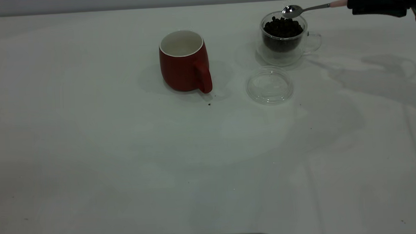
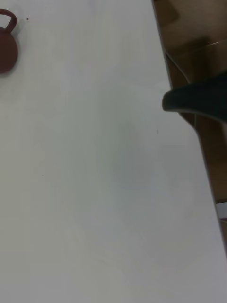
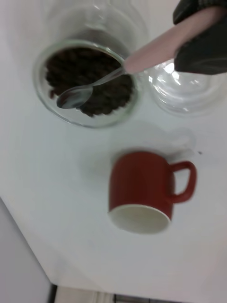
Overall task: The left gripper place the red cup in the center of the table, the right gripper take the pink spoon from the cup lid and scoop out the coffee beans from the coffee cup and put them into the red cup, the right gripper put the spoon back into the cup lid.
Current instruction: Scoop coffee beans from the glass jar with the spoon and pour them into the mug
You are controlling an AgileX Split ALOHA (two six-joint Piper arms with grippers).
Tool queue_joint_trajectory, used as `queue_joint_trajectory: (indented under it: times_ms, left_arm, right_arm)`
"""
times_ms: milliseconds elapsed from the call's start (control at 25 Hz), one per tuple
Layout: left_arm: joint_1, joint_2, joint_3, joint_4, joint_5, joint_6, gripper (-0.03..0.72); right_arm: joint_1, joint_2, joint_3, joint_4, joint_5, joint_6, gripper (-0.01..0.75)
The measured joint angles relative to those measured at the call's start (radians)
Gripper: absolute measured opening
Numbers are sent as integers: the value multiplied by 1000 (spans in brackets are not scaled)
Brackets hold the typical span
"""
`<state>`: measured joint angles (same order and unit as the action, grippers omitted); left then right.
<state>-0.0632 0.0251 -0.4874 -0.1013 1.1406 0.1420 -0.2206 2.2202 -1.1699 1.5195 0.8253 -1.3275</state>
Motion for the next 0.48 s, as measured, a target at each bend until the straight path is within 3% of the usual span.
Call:
queue_joint_trajectory:
  times_ms: [480]
  left_arm:
    - [0, 0, 0, 0, 0, -1, 586]
  right_arm:
    - [0, 89, -49, -2, -16, -25, 113]
